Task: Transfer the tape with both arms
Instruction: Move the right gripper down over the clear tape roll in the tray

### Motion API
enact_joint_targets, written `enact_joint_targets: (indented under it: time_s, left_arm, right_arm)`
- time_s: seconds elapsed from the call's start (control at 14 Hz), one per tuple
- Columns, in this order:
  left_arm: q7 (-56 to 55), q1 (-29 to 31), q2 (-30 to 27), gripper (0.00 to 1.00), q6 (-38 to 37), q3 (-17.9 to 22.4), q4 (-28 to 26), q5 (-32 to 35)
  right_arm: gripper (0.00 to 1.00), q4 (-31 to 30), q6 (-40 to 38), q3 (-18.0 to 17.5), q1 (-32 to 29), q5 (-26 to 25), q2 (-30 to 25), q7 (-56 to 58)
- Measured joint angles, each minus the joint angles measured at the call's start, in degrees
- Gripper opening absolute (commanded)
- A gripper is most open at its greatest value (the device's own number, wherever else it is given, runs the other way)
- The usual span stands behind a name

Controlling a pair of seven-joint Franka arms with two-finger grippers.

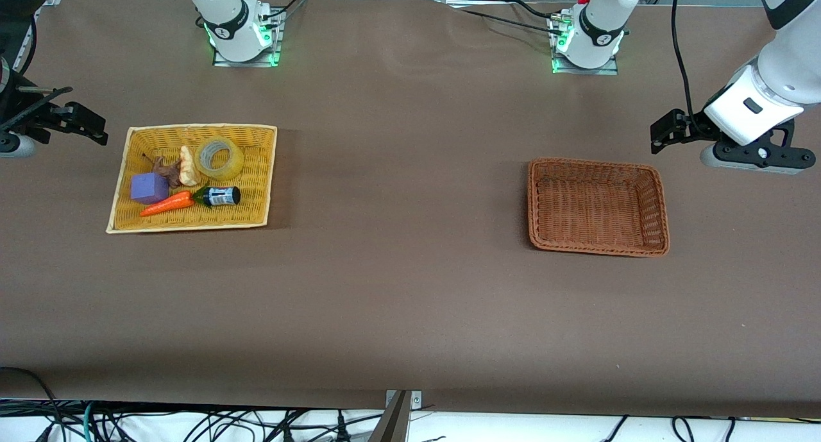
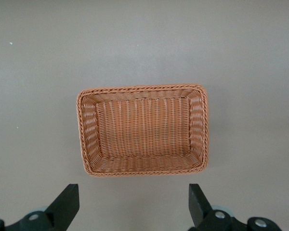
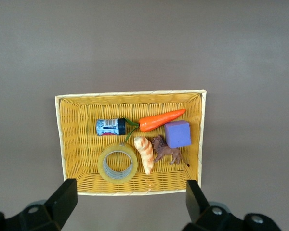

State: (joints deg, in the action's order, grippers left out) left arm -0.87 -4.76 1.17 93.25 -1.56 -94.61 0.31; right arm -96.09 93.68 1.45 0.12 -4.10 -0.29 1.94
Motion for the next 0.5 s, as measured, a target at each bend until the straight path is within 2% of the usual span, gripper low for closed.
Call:
enact_joint_targets:
  time_s: [0.36,0.5]
  left_arm:
    - [0.00,-0.01,0.01,1.00,0.00,-0.01,0.04,0.00]
    - [0.00,-0.02,0.01,1.00,0.00,-0.02,0.06,0.00]
  right_arm:
    - [1.00,-0.59,-1.66,-0.76,0.61,0.24,5.36,-0.04]
    - [1.00,-3.15,2.07,-1.05,1.66,0.37,6.80,-0.18]
